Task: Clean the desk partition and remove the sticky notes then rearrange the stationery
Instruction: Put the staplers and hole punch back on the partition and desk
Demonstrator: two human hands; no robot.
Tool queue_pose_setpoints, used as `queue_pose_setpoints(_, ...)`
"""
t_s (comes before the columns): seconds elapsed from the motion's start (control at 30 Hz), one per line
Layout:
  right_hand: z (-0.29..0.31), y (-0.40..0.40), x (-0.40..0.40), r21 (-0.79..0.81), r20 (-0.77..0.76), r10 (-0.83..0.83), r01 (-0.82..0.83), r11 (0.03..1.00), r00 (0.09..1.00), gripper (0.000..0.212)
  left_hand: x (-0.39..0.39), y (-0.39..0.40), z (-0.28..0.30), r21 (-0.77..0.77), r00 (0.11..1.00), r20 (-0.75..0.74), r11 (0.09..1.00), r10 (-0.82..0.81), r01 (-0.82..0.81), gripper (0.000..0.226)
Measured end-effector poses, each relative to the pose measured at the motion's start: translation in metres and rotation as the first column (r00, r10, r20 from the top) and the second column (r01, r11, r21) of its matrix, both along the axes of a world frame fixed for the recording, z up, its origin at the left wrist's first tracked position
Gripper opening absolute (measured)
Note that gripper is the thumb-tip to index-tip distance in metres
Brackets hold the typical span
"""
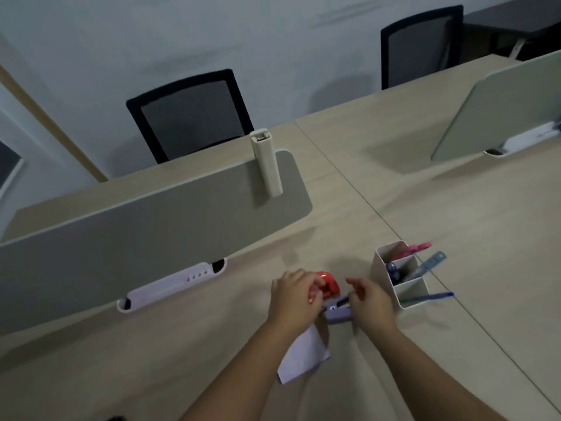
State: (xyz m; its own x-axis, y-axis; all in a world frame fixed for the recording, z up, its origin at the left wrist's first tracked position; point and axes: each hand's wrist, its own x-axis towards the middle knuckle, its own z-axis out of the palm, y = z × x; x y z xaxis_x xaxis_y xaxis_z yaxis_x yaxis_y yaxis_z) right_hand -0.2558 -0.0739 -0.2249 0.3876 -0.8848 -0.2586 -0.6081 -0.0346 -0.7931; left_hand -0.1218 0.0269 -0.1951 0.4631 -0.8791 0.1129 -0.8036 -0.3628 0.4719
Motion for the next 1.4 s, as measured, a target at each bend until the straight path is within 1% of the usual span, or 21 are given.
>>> queue_pose_setpoints(0.07,-0.018,0.012,-0.016,-0.088,-0.047,0.049,-0.053,0.995,0.998,0.042,-0.016,0.007,-0.026,0.137,0.994,0.047,0.987,-0.094,0.087,0.032)
queue_pose_setpoints(0.1,-0.024,0.017,-0.021,-0.140,-0.065,0.059,-0.068,0.988,0.996,0.044,-0.021,0.008,-0.037,0.178,0.989,0.074,0.977,-0.130,0.115,0.037)
queue_pose_setpoints(0.17,-0.036,0.024,-0.028,-0.228,-0.087,0.038,-0.057,0.972,0.996,0.046,-0.027,0.006,-0.047,0.219,0.987,0.076,0.968,-0.142,0.122,0.043)
queue_pose_setpoints(0.2,-0.038,0.024,-0.029,-0.246,-0.094,0.017,-0.040,0.968,0.995,0.046,-0.029,0.004,-0.049,0.237,0.989,0.057,0.964,-0.138,0.121,0.048)
queue_pose_setpoints(0.27,-0.036,0.022,-0.032,-0.198,-0.117,0.013,-0.036,0.980,0.993,0.043,-0.034,0.000,-0.050,0.300,0.991,-0.017,0.945,-0.130,0.129,0.058)
queue_pose_setpoints(0.33,-0.037,0.022,-0.034,-0.133,-0.128,0.040,-0.057,0.989,0.991,0.039,-0.036,-0.001,-0.052,0.312,0.994,-0.065,0.944,-0.090,0.106,0.061)
queue_pose_setpoints(0.4,-0.036,0.023,-0.035,-0.112,-0.106,0.025,-0.037,0.993,0.994,0.039,-0.035,0.001,-0.054,0.261,0.994,-0.062,0.959,-0.094,0.107,0.056)
queue_pose_setpoints(0.47,-0.025,0.024,-0.031,-0.060,-0.031,-0.046,0.045,0.997,0.998,0.039,-0.031,0.005,-0.050,0.202,0.991,-0.084,0.972,-0.106,0.121,0.055)
queue_pose_setpoints(0.53,-0.002,0.026,-0.021,0.085,0.117,-0.153,0.143,0.986,0.981,0.035,-0.024,0.005,-0.028,0.111,0.979,-0.181,0.987,-0.096,0.117,0.051)
queue_pose_setpoints(0.6,0.025,0.025,0.001,0.286,0.340,-0.261,0.165,0.944,0.904,0.035,-0.005,0.002,0.010,-0.039,0.965,-0.244,0.995,-0.097,0.090,0.045)
queue_pose_setpoints(0.63,0.038,0.023,0.012,0.369,0.431,-0.293,0.130,0.920,0.854,0.035,0.003,-0.001,0.033,-0.112,0.968,-0.231,0.991,-0.097,0.073,0.043)
queue_pose_setpoints(0.7,0.067,0.022,0.045,0.453,0.540,-0.287,0.014,0.891,0.791,0.037,0.026,-0.004,0.084,-0.234,0.984,-0.162,0.972,-0.077,0.038,0.040)
queue_pose_setpoints(0.77,0.098,0.019,0.084,0.467,0.641,-0.274,-0.081,0.881,0.717,0.042,0.051,-0.003,0.131,-0.331,0.996,-0.073,0.944,-0.043,0.017,0.037)
queue_pose_setpoints(0.87,0.145,0.016,0.140,0.477,0.777,-0.312,-0.188,0.858,0.547,0.047,0.089,-0.004,0.186,-0.364,0.996,0.080,0.931,0.025,0.006,0.039)
queue_pose_setpoints(0.93,0.163,0.012,0.167,0.481,0.809,-0.333,-0.220,0.849,0.484,0.043,0.109,-0.007,0.206,-0.344,0.982,0.183,0.939,0.052,0.014,0.040)
queue_pose_setpoints(1.0,0.173,0.007,0.188,0.496,0.811,-0.358,-0.217,0.841,0.463,0.043,0.124,-0.011,0.218,-0.342,0.964,0.259,0.939,0.058,0.036,0.039)
queue_pose_setpoints(1.07,0.176,0.005,0.203,0.515,0.800,-0.383,-0.201,0.833,0.461,0.046,0.138,-0.016,0.222,-0.342,0.957,0.283,0.939,0.057,0.045,0.039)
queue_pose_setpoints(1.17,0.172,0.005,0.214,0.540,0.777,-0.424,-0.145,0.829,0.466,0.049,0.154,-0.025,0.216,-0.311,0.965,0.256,0.950,0.057,0.026,0.042)
queue_pose_setpoints(1.23,0.166,0.004,0.216,0.561,0.753,-0.455,-0.105,0.821,0.475,0.044,0.162,-0.032,0.211,-0.301,0.976,0.208,0.954,0.068,-0.002,0.043)
queue_pose_setpoints(1.3,0.160,0.002,0.218,0.580,0.725,-0.479,-0.065,0.812,0.494,0.039,0.170,-0.039,0.208,-0.290,0.985,0.146,0.956,0.092,-0.047,0.044)
queue_pose_setpoints(1.4,0.152,0.001,0.217,0.600,0.686,-0.490,-0.038,0.799,0.538,0.038,0.176,-0.048,0.203,-0.234,0.989,0.074,0.967,0.125,-0.105,0.047)
